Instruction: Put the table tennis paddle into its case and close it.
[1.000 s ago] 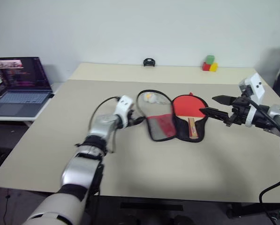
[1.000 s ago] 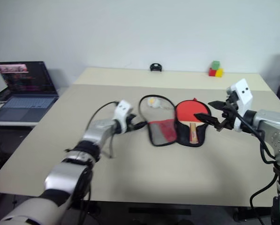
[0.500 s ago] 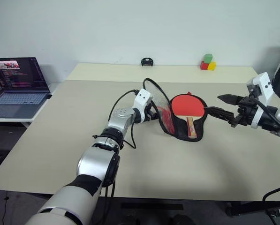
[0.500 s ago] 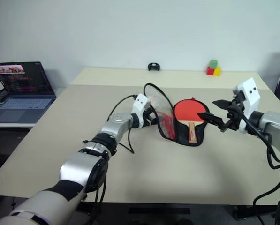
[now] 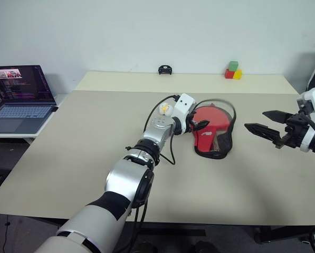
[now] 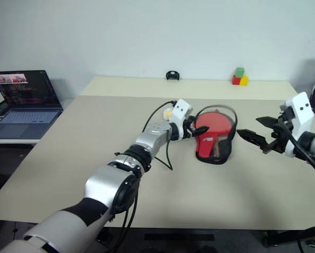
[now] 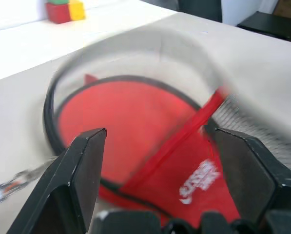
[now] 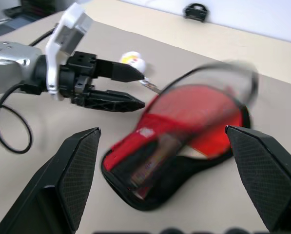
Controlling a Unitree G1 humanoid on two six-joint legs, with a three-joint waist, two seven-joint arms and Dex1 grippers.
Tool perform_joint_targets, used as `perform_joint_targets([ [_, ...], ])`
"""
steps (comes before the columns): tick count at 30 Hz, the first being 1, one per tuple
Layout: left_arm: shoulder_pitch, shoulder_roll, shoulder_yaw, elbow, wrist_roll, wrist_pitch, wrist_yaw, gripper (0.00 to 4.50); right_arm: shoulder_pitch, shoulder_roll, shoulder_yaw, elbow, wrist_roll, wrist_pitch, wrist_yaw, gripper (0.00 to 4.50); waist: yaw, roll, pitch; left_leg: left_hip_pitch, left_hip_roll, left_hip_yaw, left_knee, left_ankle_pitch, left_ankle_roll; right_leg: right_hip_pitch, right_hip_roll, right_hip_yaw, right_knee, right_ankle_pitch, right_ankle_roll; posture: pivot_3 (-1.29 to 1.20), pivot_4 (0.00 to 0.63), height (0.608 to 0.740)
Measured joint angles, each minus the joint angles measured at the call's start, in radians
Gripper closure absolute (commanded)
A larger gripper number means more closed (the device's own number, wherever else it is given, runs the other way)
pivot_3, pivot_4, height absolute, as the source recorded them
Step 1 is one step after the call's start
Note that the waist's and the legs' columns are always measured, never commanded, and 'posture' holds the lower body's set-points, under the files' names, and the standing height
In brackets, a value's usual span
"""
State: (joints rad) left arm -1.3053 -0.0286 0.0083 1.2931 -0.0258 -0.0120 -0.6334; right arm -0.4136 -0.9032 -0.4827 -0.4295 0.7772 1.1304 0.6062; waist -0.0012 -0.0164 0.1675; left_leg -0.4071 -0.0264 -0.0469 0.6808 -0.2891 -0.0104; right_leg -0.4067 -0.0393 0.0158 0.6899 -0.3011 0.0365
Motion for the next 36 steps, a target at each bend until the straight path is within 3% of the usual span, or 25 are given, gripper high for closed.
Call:
perform_joint_targets([
  [8,-0.012,-0.002,0.02,0.014,0.008,-0.037,0.039,0.65,0.018,0.018,-0.007,-0.008,0.015,0.011,-0.049,0.01,-0.001,0.0,0.0,0.005,0.0,0.004,0.0,0.001,0.001,0.0,0.0,0.002,0.006,0.0,0.0,0.0,0.15,0.74],
  [14,0.049,0.103,0.026,-0.067,-0.011,-0.086,-0.205,0.65,0.006,0.084,0.115,0.052,-0.025,-0.046,-0.064,0.01,-0.01,0.0,0.0,0.007,0.001,0.006,0.0,0.001,0.001,0.001,0.001,0.004,0.008,0.0,0.0,0.0,0.15,0.74],
  [21,0.269,0.247,0.026,-0.358,-0.084,0.034,-0.458,0.65,-0.092,0.122,0.247,0.26,-0.14,-0.156,-0.057,0.01,-0.024,0.0,0.0,0.006,0.001,0.004,0.0,0.002,0.0,0.001,0.001,0.003,0.007,0.0,0.0,0.0,0.15,0.74],
  [26,0.436,0.383,0.014,-0.75,-0.179,0.246,-0.586,0.65,-0.18,0.187,0.348,0.432,-0.228,-0.256,-0.033,0.01,-0.036,0.001,0.0,0.007,0.002,0.004,0.0,0.004,-0.003,0.001,0.001,0.004,0.007,0.0,0.0,0.0,0.15,0.74],
  [29,0.495,0.443,0.01,-0.853,-0.191,0.315,-0.571,0.65,-0.203,0.232,0.375,0.562,-0.294,-0.325,-0.036,0.01,-0.032,0.001,0.0,0.007,0.002,0.003,0.0,0.004,-0.003,0.001,0.001,0.004,0.008,0.0,0.0,0.0,0.15,0.74],
  [36,0.575,0.465,0.025,-1.03,-0.263,0.443,-0.51,0.65,-0.307,0.305,0.451,0.826,-0.421,-0.467,-0.01,0.01,-0.03,0.001,0.0,0.007,0.001,0.002,0.001,0.004,-0.003,0.001,0.0,0.004,0.008,0.0,-0.001,0.0,0.15,0.74],
])
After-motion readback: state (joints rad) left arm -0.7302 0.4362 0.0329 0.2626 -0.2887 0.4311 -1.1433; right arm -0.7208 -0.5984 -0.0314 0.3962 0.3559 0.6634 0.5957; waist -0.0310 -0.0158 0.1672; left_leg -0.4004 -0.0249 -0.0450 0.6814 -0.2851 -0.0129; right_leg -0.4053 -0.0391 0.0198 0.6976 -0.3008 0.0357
